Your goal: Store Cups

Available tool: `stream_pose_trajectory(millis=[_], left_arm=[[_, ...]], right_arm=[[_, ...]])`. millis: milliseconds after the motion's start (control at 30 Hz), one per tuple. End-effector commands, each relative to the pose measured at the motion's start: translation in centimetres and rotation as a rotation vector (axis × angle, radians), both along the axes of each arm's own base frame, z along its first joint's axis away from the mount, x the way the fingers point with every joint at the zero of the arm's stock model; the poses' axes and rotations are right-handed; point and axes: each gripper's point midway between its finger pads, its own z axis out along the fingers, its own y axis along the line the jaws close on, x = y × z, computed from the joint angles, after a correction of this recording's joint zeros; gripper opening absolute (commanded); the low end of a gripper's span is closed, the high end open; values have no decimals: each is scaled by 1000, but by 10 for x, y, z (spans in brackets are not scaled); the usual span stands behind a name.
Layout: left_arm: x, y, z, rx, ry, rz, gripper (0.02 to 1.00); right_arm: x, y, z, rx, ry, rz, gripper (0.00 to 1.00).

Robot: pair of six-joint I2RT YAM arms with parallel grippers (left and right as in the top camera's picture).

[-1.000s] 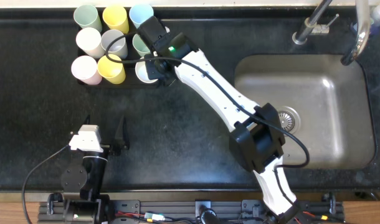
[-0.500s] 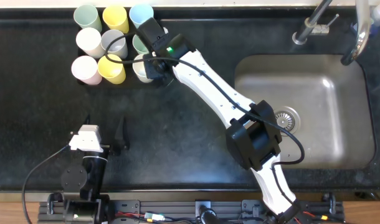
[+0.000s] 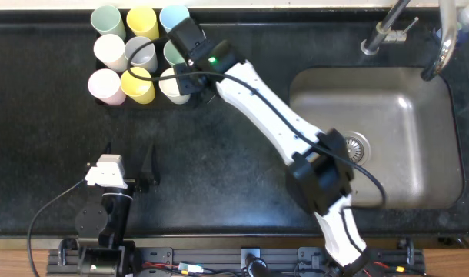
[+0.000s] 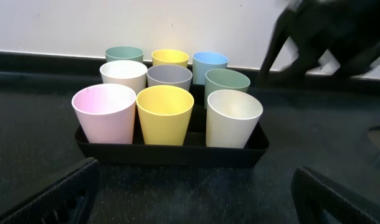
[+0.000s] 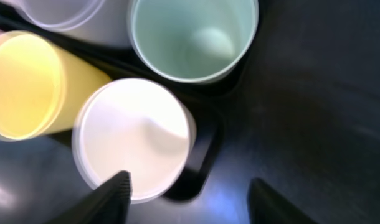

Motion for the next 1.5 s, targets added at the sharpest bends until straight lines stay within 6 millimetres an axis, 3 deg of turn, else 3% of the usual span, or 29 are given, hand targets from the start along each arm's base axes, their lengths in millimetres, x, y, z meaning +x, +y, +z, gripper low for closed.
stream_pose_trajectory(millis=[33, 167, 300, 400, 567, 700, 867, 1033, 1200, 1500], left_arm=[[-1, -4, 1, -11, -6, -21, 1000], [-1, -4, 1, -12, -6, -20, 1000], [-1, -4, 1, -11, -6, -21, 1000], [-1, -4, 1, -11, -6, -21, 1000], [-1, -4, 1, -12, -6, -20, 1000], [-1, -4, 1, -12, -6, -20, 1000], [-1, -4, 1, -12, -6, -20, 1000], [-1, -4, 1, -12, -6, -20, 1000], [-1, -4, 1, -12, -6, -20, 1000], [-1, -4, 1, -12, -6, -20, 1000]], right_arm=[[4, -51, 125, 87, -221, -12, 752], [4, -114, 172, 85, -300, -81, 915], [-7, -177, 193, 54, -358, -148, 998], [-29, -211, 187, 12, -388, -156, 998], [-74, -249, 160, -31, -466, -175, 998], [-110, -277, 146, -27, -626, -251, 998], [-149, -301, 139, 45, -851, -323, 996], [-171, -328, 96, 22, -889, -408, 998], [-179, -339, 56, 2, -881, -445, 998], [-173, -339, 41, 51, -1026, -456, 998]])
